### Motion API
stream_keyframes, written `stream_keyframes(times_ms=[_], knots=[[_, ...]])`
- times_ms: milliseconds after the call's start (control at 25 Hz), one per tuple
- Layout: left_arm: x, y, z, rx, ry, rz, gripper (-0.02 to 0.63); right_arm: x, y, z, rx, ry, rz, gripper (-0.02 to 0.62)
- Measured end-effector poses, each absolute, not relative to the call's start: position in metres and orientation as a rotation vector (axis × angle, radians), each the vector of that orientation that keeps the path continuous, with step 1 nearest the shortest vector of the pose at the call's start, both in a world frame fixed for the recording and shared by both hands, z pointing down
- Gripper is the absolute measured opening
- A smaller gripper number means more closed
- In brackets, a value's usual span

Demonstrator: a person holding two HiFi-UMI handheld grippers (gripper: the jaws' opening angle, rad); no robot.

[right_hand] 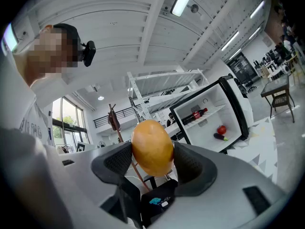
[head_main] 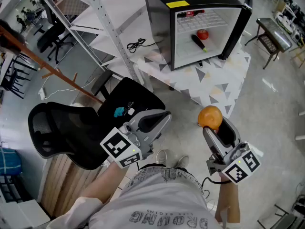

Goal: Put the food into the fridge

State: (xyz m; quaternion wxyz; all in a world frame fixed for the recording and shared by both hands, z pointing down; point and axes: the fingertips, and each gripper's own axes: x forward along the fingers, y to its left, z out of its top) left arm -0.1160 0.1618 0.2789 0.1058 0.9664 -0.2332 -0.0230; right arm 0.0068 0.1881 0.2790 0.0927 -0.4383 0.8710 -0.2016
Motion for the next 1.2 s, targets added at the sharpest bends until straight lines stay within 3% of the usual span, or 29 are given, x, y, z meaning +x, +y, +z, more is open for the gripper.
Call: stream_keyframes(times_ms=[480,1200], knots=[[-0.097,0.161,0.280,2.842,-0.701,-0.060,0.006,0.025,0.184,0.276,-1.256,2.570,-0.609,0.275],[-0.015,0.188,0.292,2.803,-0.793,-0.041,0.006,0.106,0.198,0.289,-1.153,2.588,-0.704,0.275]])
